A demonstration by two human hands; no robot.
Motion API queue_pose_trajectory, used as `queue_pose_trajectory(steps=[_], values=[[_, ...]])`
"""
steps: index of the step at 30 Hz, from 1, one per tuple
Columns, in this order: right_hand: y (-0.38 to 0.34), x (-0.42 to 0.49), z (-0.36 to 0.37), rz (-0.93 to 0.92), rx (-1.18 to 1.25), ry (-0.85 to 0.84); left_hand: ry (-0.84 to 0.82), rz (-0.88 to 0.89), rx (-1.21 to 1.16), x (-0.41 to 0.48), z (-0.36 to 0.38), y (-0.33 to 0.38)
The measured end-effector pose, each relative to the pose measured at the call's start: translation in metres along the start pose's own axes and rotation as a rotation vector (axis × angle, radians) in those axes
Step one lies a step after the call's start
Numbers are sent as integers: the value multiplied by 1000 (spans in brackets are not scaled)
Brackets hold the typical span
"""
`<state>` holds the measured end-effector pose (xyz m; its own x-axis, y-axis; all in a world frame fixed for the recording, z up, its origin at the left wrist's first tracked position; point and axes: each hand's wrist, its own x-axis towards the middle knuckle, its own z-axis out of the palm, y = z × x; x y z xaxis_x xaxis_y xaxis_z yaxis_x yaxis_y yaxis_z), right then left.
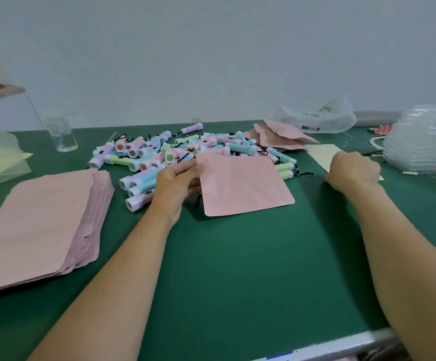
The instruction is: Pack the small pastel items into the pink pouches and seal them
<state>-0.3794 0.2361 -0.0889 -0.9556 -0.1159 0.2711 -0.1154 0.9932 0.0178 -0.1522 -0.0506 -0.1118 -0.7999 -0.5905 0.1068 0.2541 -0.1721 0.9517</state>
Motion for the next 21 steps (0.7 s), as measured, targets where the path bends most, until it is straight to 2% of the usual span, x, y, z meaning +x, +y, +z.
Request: queue_pose_trajectory(steps=[3,9,14,17,19,21], values=[[-3,-2,-5,-36,-58,-16,2,0,5,0,0,0],[-10,-9,-3,-21,24,-52,10,-10,-3,3,-2,-1],[1,-11,9,160,313,155,3,-24,-2,7,-3,-2],[1,-13,5,107,639,244,-2,-27,-18,7,-3,-1],[-13,-20,-2,-14,956,136,-9,-25,-52,8,-4,-1],[-35,-33,-11,-104,1176,-68,-8,-16,-72,9,-4,-1]])
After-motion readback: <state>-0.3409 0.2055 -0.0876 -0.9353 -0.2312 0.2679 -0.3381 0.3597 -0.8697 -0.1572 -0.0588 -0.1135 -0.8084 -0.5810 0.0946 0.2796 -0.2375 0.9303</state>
